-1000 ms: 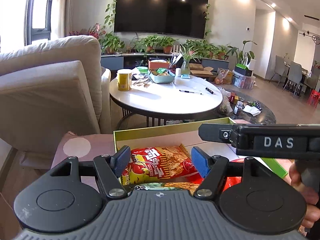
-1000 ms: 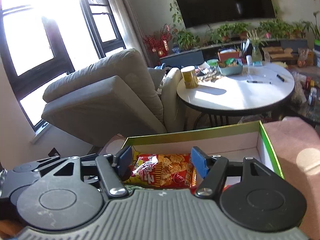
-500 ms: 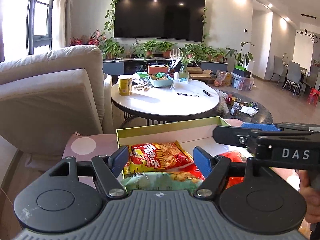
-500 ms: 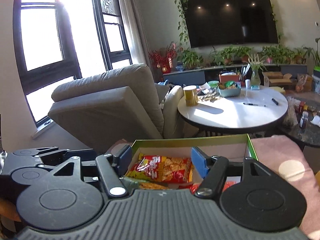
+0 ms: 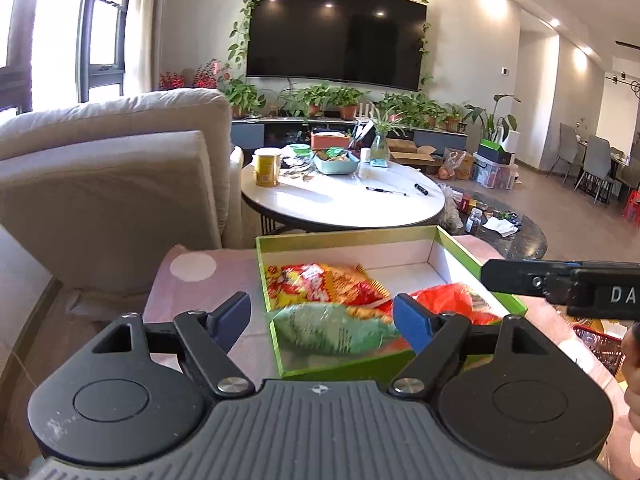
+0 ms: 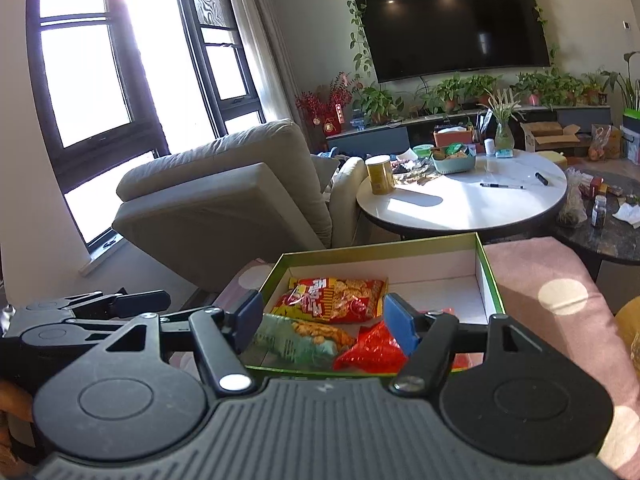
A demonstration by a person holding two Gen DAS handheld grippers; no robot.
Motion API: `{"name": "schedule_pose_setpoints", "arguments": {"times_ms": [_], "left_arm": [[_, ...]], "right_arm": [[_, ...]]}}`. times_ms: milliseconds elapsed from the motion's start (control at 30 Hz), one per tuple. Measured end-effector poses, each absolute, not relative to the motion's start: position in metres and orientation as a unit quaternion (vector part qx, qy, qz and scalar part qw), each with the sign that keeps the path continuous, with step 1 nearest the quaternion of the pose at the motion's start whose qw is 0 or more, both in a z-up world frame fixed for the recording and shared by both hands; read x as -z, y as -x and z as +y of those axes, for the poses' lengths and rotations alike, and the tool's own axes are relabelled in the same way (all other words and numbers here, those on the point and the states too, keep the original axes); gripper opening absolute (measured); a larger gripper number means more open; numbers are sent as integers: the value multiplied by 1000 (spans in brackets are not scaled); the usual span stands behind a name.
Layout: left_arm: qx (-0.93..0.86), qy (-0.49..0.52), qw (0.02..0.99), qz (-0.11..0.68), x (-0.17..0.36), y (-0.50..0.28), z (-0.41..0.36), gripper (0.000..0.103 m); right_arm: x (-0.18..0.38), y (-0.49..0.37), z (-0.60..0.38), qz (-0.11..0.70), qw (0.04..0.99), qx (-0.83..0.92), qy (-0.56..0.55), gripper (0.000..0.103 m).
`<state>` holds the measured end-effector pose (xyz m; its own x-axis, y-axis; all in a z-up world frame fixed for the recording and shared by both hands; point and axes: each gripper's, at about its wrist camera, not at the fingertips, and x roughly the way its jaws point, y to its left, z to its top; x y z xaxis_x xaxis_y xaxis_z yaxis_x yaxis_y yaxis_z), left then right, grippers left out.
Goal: Organize snacks
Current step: 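Move the right gripper to the red crayfish-print chip bag and grasp it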
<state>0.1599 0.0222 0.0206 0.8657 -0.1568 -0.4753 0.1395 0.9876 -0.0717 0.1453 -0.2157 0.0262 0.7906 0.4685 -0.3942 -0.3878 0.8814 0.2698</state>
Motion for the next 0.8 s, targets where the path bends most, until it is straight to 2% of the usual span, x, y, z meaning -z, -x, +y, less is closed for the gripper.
{"name": "schedule_pose_setpoints", "arguments": {"times_ms": [467, 800], "left_arm": [[35, 74, 950, 300, 23, -117, 67, 76], [60, 104, 936, 332, 53, -107, 78, 60]], "right_arm": [[3, -128, -172, 304, 913, -267, -52, 63], [26, -133, -139, 367, 884, -283, -51, 62]]}}
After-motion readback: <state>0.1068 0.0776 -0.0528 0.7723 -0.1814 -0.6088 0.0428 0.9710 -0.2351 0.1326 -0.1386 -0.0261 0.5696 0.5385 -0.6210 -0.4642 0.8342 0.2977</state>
